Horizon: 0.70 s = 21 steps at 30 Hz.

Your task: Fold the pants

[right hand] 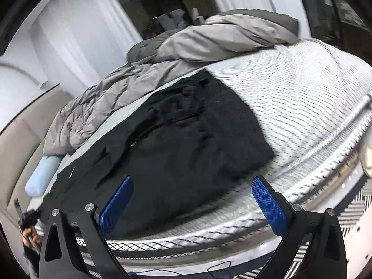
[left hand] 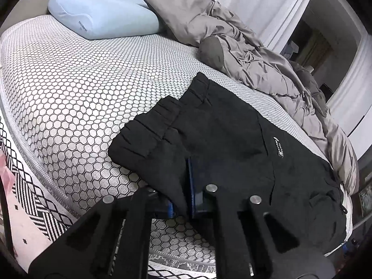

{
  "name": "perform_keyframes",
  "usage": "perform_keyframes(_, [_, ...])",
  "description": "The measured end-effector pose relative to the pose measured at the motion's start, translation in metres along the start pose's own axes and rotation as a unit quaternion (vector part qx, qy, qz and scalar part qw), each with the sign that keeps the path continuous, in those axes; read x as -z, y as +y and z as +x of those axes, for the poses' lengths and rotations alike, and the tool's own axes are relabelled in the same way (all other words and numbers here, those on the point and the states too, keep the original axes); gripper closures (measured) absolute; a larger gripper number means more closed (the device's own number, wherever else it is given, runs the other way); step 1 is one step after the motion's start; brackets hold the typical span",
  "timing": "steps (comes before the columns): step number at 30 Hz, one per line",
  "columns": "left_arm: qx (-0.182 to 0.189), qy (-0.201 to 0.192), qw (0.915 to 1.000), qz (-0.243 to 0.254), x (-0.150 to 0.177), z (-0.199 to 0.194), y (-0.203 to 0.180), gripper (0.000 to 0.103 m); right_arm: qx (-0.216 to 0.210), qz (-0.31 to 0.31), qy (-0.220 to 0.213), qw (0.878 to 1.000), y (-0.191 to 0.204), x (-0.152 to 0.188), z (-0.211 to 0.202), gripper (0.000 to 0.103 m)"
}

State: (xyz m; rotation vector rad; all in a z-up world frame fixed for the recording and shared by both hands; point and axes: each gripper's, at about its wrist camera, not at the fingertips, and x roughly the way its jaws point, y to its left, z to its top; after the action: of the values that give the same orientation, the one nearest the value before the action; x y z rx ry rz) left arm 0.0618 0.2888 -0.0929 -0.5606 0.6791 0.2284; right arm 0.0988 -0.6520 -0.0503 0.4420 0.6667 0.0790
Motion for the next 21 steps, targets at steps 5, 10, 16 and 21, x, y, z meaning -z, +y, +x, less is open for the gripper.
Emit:
perform_keyframes(5, [-0.003, -0.005, 1.0000, 0.008, -0.002, -0.002, -0.007, 0.096, -0.066, 0.077, 0.022, 0.995, -0.031, -0.013, 0.028, 0.018])
perform_keyframes(10, [0.001, -0.006, 0.9999, 0.014, 0.002, -0.014, -0.010, 0.096, -0.052, 0.125, 0.047, 0.990, -0.041, -0.031, 0.056, 0.073])
perform_keyframes(16, [0.014, 0.041, 0.9990, 0.007, 0.014, -0.003, 0.000, 0.096, 0.003, 0.099, 0.027, 0.995, -0.052, -0.030, 0.035, 0.087])
perform_keyframes(21, [0.030, 0.020, 0.9993, -0.007, 0.010, -0.013, 0.001, 0.097, -0.022, 0.110, 0.030, 0.993, -0.051, -0.031, 0.035, 0.084])
